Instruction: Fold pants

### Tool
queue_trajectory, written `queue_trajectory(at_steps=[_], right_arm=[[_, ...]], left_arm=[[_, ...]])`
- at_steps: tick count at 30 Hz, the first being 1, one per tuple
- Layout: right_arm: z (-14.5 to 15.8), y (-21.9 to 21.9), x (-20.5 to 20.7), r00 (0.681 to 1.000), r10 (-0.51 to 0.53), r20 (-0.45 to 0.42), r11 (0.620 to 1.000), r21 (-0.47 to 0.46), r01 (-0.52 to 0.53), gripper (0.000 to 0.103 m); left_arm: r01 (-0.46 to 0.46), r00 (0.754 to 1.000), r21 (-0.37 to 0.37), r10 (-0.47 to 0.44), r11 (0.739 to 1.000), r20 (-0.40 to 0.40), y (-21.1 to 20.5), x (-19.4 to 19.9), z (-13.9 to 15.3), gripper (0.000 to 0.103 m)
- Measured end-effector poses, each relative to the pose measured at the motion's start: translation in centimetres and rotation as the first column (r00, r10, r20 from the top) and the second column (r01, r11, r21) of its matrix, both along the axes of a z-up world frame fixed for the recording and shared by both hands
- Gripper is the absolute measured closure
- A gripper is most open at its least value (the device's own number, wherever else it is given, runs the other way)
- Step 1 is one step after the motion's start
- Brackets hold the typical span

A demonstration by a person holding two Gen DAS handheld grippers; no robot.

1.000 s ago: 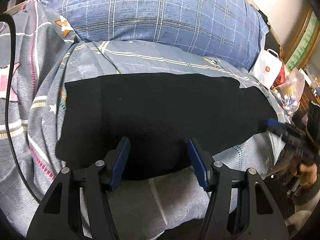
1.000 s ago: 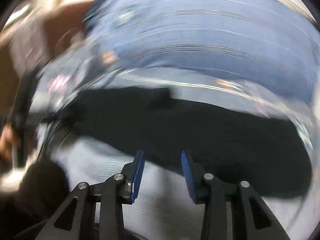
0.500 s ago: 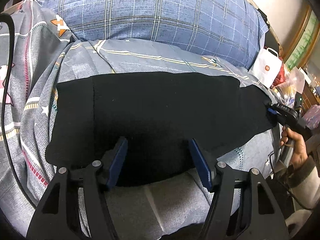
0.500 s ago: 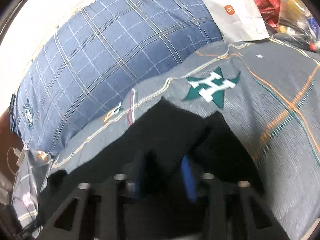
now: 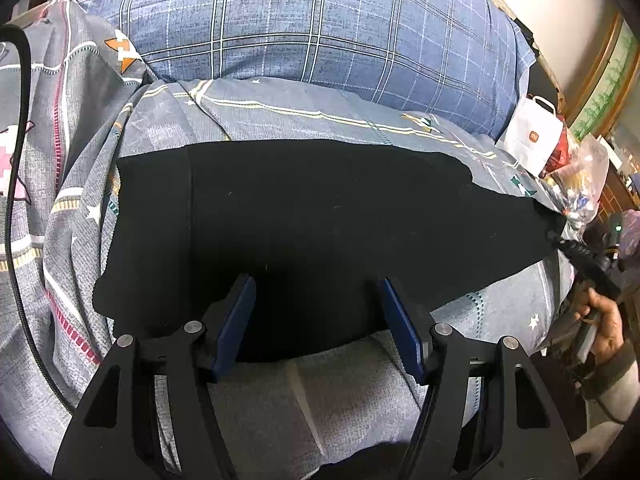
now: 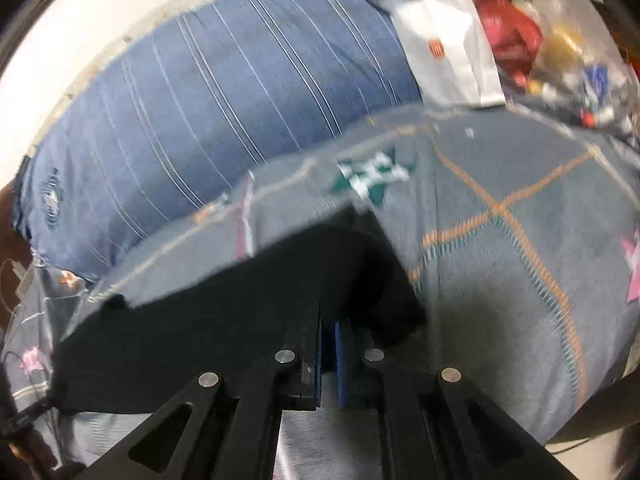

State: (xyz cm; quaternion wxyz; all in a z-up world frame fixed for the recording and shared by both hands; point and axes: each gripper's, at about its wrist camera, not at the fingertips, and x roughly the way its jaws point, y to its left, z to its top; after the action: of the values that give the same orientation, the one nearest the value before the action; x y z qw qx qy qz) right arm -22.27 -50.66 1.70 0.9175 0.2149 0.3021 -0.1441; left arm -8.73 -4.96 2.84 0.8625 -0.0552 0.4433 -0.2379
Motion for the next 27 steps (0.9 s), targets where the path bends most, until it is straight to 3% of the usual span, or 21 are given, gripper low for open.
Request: queue_trajectory(at_steps=[3, 5, 8, 11, 13, 17, 21, 24, 27], right_arm=[[-0.7, -0.2, 0.3, 1.0, -0.02, -0.022, 1.0, 0.007, 0.021, 0.097], [-0.2, -0.2, -0.4, 0.999, -0.037, -0.017, 0.999, 0.02, 0.038, 0.089], [1.0, 0.3, -1.7, 0.999, -0.042, -0.001, 0.999, 0.013, 0.042, 0.086], [2.5, 2.3, -1.9, 0.999, 0.035, 0.027, 0.999, -0.001, -0.035, 0.083], [3.6, 4.8, -1.0, 0.989, 0.145, 0.029, 0.989, -0.033, -0.144, 0.078], [4.9, 10.7, 1.7, 0.932, 0.361, -0.017, 0.925, -0.117, -0.361, 0.074], [5.5, 17.5, 4.5, 0.833, 0.548, -0.08, 0.807, -0.211, -0.551, 0.074], [5.7, 20.4, 6.8, 0.83, 0.547, -0.111, 0.778, -0.3, -0.552, 0.074], [5.3, 21.3, 10.1, 0.824, 0.553, -0.127, 0.784, -0.256, -0.566, 0.066]], left_arm=[[-0.011, 1.0, -0.014, 0.011, 1.0, -0.005, 0.6, -0.4, 0.5, 0.038], [-0.033, 0.999, -0.015, 0.033, 0.999, 0.004, 1.3, -0.8, 1.0, 0.038], [-0.056, 0.998, -0.019, 0.056, 0.998, 0.018, 2.6, -1.2, 1.7, 0.038], [-0.098, 0.995, -0.005, 0.098, 0.995, 0.034, 3.8, -1.4, 2.2, 0.038], [-0.121, 0.991, -0.003, 0.121, 0.993, 0.054, 4.5, -1.5, 2.7, 0.038], [-0.15, 0.987, -0.009, 0.15, 0.989, 0.05, 5.1, -1.4, 2.8, 0.038], [-0.161, 0.986, -0.013, 0.161, 0.987, 0.053, 5.2, -0.9, 2.8, 0.038], [-0.161, 0.985, 0.006, 0.16, 0.987, 0.059, 4.3, -0.4, 2.6, 0.038], [-0.168, 0.983, 0.055, 0.163, 0.984, 0.086, 3.4, -0.4, 2.2, 0.038]])
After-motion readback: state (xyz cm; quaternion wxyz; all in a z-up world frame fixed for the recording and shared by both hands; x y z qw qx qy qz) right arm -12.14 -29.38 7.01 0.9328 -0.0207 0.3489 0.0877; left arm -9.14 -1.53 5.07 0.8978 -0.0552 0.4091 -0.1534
